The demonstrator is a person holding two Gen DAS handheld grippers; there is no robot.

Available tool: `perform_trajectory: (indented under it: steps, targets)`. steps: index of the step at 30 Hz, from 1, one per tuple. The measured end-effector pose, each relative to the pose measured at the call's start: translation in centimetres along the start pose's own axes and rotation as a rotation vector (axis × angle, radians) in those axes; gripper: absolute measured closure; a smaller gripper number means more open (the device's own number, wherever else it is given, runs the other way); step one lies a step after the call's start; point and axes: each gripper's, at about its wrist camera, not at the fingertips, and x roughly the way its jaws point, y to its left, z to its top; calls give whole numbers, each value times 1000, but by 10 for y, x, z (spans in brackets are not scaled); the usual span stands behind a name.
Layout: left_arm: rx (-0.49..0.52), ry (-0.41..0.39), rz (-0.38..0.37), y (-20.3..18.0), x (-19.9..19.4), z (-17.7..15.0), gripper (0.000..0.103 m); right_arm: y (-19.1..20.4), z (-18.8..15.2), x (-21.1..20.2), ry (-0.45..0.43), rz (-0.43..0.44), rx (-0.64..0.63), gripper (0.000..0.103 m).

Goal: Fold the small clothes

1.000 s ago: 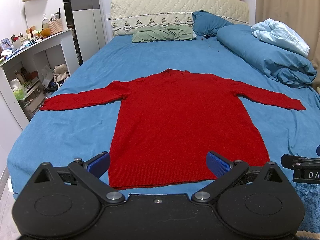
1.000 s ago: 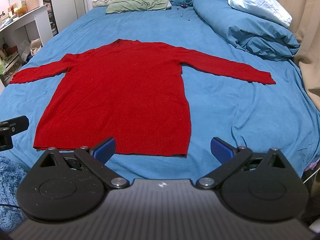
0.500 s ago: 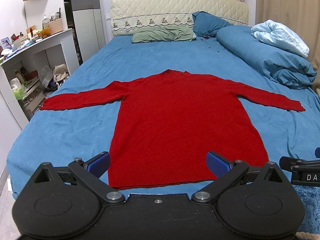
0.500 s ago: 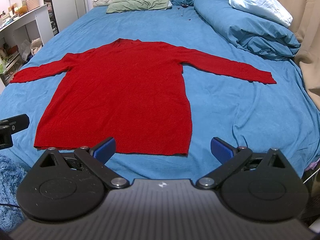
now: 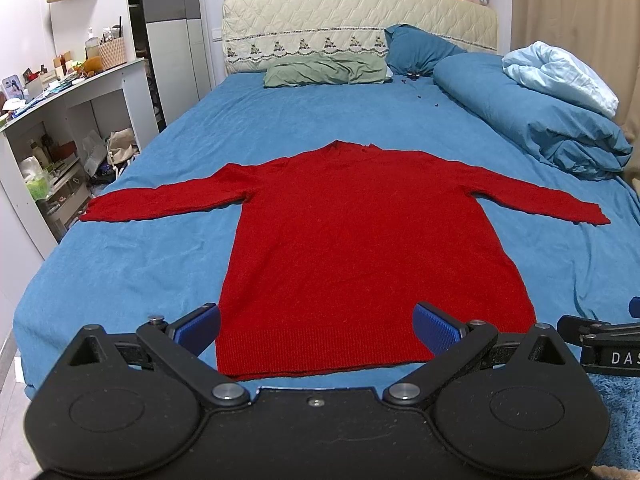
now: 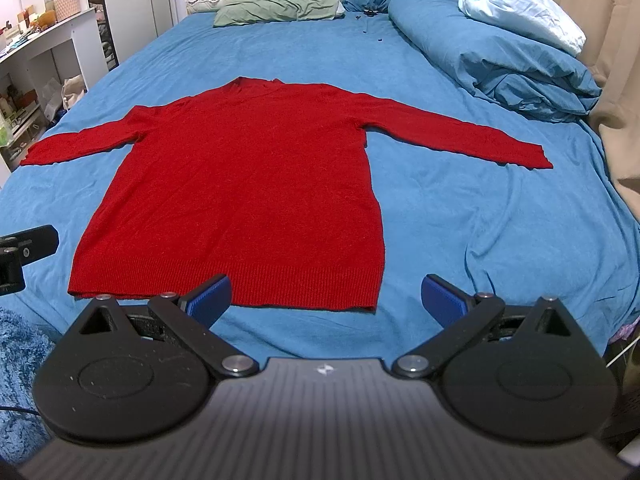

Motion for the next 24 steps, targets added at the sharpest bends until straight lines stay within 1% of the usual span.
perform_trajectory:
  steps: [24]
  targets:
    - [-7,2,-6,2,0,1,0,-1,0,1,5,8,-2,0]
